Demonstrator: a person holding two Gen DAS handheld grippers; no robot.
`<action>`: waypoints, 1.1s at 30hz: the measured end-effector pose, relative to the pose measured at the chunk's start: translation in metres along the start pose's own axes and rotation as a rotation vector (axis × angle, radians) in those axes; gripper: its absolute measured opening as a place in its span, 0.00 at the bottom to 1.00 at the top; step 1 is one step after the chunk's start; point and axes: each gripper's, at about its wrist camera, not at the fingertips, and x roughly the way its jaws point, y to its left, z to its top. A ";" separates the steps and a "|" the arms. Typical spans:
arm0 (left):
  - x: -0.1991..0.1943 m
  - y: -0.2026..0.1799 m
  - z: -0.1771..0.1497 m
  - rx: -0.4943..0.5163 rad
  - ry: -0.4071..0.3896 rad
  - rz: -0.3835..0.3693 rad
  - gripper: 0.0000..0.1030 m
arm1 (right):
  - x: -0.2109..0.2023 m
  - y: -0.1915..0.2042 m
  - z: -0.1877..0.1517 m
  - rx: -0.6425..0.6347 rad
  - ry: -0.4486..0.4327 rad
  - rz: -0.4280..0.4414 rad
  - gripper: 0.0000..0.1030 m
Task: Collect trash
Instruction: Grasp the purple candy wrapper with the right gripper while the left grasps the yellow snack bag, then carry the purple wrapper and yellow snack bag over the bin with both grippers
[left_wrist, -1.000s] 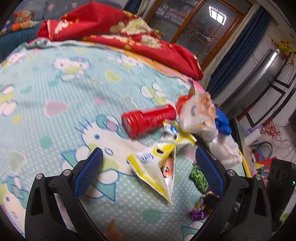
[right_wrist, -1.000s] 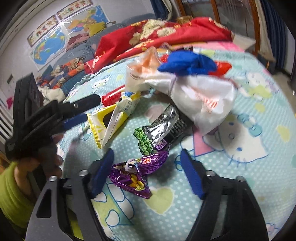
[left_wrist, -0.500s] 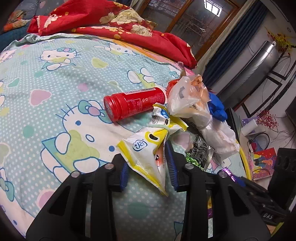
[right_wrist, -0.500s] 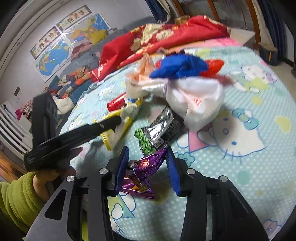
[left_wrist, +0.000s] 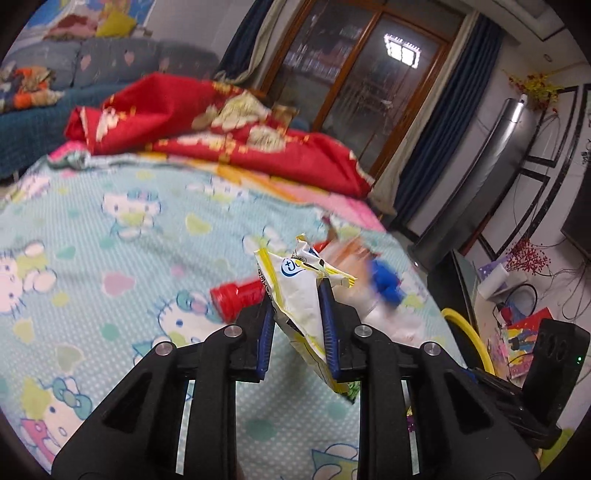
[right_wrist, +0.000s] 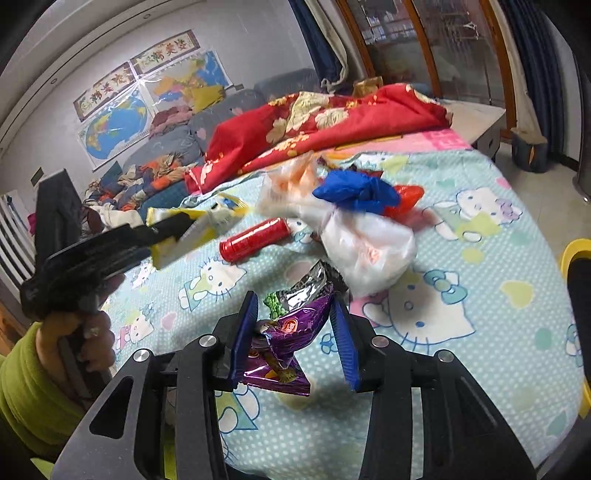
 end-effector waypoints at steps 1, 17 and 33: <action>-0.004 -0.003 0.002 0.010 -0.015 -0.003 0.16 | -0.001 0.001 0.002 -0.004 -0.007 -0.002 0.37; -0.003 -0.052 -0.007 0.115 -0.006 -0.088 0.16 | -0.024 -0.011 0.014 -0.006 -0.093 -0.066 0.37; 0.016 -0.091 -0.021 0.190 0.039 -0.142 0.16 | -0.055 -0.056 0.027 0.059 -0.193 -0.171 0.37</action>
